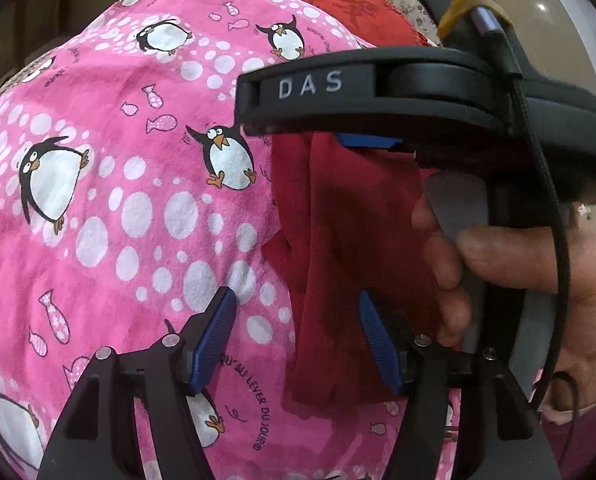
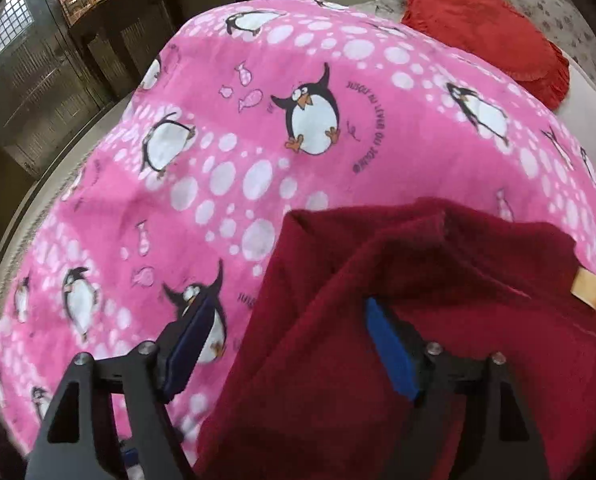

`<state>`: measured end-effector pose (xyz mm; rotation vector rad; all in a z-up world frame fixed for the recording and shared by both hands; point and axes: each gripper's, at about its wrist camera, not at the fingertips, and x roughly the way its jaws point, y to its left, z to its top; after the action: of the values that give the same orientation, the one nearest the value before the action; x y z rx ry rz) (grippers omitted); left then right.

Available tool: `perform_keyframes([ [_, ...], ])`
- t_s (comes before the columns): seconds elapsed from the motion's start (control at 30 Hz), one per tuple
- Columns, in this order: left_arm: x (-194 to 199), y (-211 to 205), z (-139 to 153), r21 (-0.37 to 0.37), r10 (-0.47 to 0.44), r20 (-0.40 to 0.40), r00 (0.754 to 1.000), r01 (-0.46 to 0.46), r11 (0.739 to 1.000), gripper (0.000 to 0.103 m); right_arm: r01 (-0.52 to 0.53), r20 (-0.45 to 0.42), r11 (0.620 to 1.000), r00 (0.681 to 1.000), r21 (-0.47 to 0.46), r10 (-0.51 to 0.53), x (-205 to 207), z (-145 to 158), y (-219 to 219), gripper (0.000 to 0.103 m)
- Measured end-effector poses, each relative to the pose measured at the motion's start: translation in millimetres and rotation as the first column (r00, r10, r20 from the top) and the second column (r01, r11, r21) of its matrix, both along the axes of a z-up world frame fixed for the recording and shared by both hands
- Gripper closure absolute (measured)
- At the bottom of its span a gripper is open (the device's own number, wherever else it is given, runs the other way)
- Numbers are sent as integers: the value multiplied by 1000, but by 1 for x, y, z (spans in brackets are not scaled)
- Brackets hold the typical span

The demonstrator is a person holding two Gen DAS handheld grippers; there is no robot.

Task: Fold small clothes

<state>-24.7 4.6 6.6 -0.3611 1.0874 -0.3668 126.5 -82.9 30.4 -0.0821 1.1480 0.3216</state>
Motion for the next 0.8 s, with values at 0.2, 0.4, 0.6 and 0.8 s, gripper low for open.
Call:
perform_keyframes([
  [0.2,5,-1,4,25,-16,-10,1000,16,1000,58,60,2,996,998,73,-60,-1,14,-34,91],
  [0.4,10,-10,9,46,-20,-12,1000,20,999,58,63,39,979,997,192,-72,-21,40,-64,92],
  [0.6,9,-20,10,49,-21,-18,1000,21,999,58,72,38,978,996,196,-81,-23,40,-62,92],
  [0.8,20,-16,11,31,-23,-9,1000,24,999,58,66,53,971,995,231,-81,-27,50,-67,95],
])
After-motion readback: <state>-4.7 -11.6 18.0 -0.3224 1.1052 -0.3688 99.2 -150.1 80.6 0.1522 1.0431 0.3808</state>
